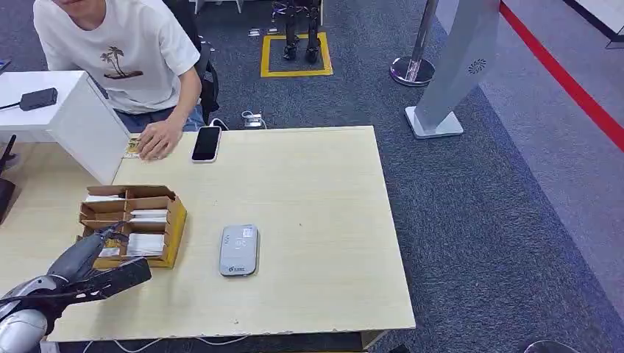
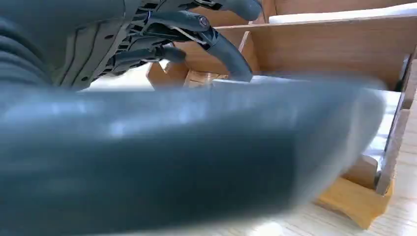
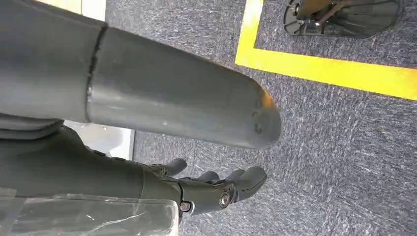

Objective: Pass the card to the sensor for recognition and then transmit it.

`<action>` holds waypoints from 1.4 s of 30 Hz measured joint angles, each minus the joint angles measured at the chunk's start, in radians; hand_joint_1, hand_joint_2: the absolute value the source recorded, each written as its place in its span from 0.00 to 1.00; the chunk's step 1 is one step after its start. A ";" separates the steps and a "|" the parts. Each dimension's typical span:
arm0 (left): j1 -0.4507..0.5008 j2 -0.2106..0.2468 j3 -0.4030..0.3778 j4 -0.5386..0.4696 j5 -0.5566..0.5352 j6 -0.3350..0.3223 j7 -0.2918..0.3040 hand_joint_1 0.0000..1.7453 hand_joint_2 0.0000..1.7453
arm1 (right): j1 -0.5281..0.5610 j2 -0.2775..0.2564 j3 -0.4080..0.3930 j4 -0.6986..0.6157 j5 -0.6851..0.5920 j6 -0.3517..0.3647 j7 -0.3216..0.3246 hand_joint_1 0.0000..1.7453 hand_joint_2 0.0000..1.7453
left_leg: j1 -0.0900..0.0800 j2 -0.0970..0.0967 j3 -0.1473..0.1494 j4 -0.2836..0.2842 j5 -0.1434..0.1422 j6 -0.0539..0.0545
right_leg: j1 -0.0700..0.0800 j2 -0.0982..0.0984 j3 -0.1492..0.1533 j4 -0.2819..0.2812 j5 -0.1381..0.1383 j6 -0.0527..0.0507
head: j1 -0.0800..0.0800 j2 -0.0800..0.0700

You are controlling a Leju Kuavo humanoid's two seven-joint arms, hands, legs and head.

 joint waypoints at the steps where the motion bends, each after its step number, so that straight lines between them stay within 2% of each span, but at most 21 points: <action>1: 0.000 0.000 0.000 0.000 0.000 0.000 0.000 0.00 1.00 | 0.000 0.000 0.000 0.000 0.000 0.000 0.000 0.00 0.00 | 0.000 0.000 0.000 0.000 0.000 0.000 | 0.000 0.000 0.000 0.000 0.000 0.000 | 0.000 0.000; 20: -0.006 -0.008 0.000 0.000 -0.001 0.000 0.003 0.00 1.00 | 0.000 0.003 0.000 0.000 0.000 0.000 -0.001 0.00 0.00 | 0.000 0.000 0.000 0.000 0.000 0.000 | 0.000 0.000 0.000 0.000 0.000 0.000 | 0.000 0.000; 42: -0.056 -0.024 -0.005 0.006 0.003 -0.010 -0.003 0.00 1.00 | -0.008 0.006 0.000 -0.001 0.004 0.003 0.000 0.00 0.00 | 0.000 0.000 0.000 0.000 0.000 0.000 | 0.000 0.000 0.000 0.000 0.000 0.000 | 0.000 0.000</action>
